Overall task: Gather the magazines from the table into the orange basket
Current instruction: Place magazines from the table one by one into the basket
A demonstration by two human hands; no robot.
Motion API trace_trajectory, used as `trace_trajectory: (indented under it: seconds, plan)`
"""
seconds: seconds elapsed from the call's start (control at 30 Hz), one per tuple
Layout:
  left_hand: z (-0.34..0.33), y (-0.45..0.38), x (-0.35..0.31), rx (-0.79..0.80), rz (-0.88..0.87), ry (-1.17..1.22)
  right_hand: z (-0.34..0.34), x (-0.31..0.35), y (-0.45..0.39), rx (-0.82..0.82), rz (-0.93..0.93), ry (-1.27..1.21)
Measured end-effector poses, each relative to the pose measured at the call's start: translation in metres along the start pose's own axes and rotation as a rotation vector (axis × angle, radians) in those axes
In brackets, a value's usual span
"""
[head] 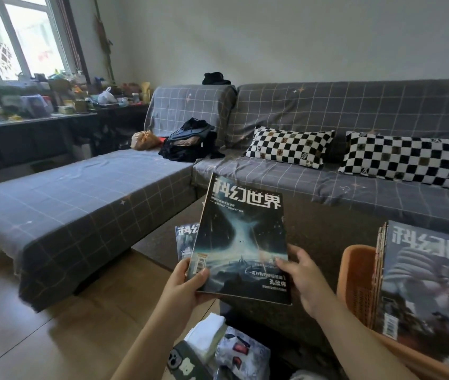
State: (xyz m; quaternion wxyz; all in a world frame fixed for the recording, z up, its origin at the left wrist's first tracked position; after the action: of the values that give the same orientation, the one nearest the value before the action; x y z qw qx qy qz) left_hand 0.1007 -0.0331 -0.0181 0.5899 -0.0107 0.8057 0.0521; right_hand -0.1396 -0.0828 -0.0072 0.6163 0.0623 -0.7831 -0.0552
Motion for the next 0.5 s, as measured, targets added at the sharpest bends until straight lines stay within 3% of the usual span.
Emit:
trace_trajectory:
  seconds: [0.23,0.5]
  plan:
    - [-0.089,0.009,-0.005,0.175,0.025,0.035,0.072,0.051,0.041,-0.067,0.157,-0.124]
    - [-0.213,0.016,0.017,0.459,0.045,-0.027,0.187,0.086,0.087,-0.254,0.253,-0.068]
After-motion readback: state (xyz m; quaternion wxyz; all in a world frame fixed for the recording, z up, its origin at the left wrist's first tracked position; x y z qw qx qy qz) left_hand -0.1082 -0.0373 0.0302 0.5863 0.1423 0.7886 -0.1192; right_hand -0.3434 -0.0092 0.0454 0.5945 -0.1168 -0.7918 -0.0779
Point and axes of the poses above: each hand's wrist, its own y-axis away from the middle knuckle, its own z-axis out of the back of the hand, x = y × z, the point moved 10 cm from there along -y, towards the middle knuckle, and after that the axes turned 8 degrees about -y, right-handed, at the moved point
